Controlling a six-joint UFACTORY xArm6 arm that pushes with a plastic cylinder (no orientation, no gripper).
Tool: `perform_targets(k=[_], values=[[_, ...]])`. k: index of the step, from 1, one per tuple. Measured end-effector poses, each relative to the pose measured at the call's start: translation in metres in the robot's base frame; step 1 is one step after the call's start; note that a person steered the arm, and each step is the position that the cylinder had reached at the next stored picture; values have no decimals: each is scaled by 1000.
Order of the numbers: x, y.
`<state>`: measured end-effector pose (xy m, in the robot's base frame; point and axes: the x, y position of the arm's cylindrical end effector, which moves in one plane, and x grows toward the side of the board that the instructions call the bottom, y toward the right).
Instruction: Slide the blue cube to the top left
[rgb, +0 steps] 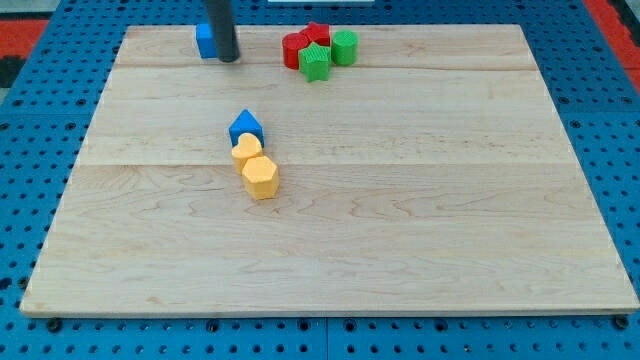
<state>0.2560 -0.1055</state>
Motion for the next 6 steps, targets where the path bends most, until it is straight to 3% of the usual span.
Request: perform_targets(k=[1,2,3,4,6], values=[[-34,14],[-53,-35],[-42,-98],[-40,-104],[-47,-52]])
